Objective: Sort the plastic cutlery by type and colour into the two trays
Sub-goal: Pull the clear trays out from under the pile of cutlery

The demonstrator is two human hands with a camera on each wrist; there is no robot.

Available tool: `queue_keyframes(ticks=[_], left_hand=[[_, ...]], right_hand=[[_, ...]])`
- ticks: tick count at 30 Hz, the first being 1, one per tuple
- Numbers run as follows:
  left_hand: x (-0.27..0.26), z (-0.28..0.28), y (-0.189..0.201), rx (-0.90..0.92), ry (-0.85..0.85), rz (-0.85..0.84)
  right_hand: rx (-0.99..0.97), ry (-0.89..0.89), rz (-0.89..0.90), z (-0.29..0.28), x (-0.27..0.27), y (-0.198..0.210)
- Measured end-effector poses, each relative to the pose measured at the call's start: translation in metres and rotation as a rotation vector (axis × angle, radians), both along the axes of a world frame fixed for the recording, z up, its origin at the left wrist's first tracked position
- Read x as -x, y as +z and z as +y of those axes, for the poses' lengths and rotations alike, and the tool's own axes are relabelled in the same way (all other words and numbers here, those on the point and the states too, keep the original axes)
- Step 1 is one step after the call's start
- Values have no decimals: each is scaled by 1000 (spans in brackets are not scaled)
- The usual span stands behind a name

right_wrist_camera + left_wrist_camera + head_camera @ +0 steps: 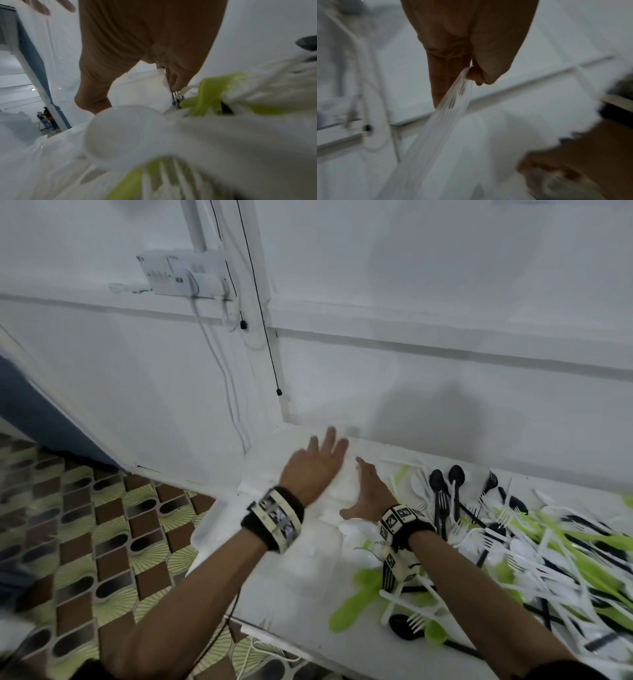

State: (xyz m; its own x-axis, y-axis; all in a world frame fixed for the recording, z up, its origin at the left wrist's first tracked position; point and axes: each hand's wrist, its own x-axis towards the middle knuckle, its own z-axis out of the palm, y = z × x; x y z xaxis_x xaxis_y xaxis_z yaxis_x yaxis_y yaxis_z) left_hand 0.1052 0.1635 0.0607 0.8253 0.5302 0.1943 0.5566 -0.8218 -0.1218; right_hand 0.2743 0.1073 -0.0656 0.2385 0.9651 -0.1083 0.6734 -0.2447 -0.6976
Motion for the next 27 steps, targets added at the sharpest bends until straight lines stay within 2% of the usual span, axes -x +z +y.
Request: queue_keyframes(ticks=[3, 6, 8, 13, 16, 19, 22, 27], left_hand=[[38, 30, 48, 16, 179, -345], [83, 60, 62, 183, 282, -670], [110, 79, 53, 234, 335, -840], [155, 124, 4, 434, 500, -1062], [161, 136, -13, 638, 571, -1220], [161, 143, -39, 974, 628, -1377], [155, 142, -71, 1136, 646, -1270], [159, 153, -107, 1182, 696, -823]], right_hand=[[39, 20, -52, 2, -3, 8], [-8, -67, 17, -1, -9, 13], [-31, -115, 55, -7, -13, 16], [-69, -226, 134, -17, -18, 25], [-112, -257, 228, -18, -13, 29], [-112, -220, 255, -15, -3, 36], [-76, -150, 218, -7, 10, 41], [67, -82, 97, -2, 26, 32]])
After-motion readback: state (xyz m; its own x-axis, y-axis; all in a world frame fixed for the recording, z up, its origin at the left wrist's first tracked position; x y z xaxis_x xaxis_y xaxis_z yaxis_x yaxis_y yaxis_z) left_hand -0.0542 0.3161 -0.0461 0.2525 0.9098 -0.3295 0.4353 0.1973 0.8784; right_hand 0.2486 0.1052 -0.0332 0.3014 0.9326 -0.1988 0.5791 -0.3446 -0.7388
